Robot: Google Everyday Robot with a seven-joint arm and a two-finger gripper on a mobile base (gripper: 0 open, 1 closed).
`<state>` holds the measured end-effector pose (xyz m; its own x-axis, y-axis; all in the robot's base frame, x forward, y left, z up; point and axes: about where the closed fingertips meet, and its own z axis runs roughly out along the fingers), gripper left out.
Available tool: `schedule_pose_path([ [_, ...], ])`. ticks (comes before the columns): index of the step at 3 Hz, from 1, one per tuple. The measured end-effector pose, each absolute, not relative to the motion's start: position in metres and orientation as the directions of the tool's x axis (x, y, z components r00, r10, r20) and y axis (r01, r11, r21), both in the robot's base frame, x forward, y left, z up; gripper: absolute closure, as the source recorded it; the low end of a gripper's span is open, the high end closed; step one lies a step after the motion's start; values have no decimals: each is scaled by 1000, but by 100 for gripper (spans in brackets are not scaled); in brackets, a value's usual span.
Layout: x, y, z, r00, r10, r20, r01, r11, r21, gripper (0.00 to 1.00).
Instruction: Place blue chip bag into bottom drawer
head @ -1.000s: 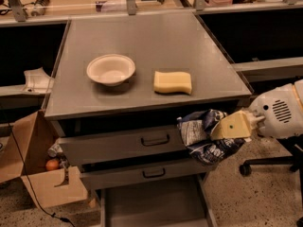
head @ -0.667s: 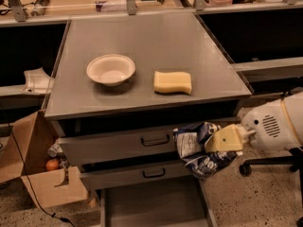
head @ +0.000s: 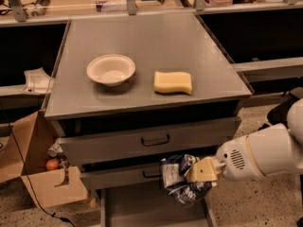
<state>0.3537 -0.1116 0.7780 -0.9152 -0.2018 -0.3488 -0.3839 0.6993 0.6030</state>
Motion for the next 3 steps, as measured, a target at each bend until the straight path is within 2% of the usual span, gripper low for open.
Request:
schedule_pose_path([
  [2,344,-104,760,-922,-194,-335,-372,685,627,100],
  [3,338,-76,707,-932,-194,-307,-354,674,649,100],
])
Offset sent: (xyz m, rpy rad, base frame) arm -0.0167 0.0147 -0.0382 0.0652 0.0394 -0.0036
